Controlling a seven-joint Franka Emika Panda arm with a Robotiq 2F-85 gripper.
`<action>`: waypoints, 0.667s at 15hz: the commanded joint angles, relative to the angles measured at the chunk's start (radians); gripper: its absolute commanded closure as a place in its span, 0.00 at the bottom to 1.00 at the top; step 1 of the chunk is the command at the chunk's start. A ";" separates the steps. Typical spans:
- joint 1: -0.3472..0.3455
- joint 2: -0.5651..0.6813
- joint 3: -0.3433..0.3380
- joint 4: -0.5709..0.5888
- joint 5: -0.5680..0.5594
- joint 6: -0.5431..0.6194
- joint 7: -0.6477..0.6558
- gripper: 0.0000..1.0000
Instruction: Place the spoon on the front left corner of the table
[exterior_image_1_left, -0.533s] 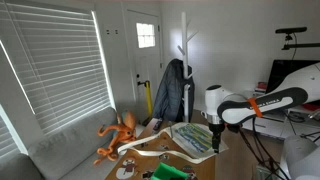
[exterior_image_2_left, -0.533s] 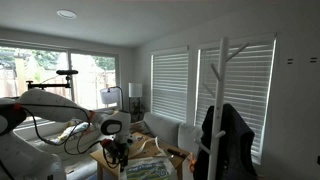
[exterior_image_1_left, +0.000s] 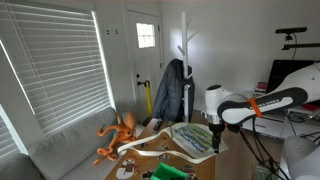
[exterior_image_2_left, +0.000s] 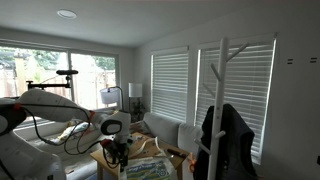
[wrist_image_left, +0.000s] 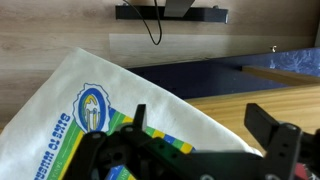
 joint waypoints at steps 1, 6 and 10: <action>0.000 0.000 0.001 0.001 0.001 -0.002 0.000 0.00; -0.043 0.116 0.001 0.147 0.052 0.039 0.177 0.00; -0.095 0.245 -0.024 0.314 0.073 0.081 0.290 0.00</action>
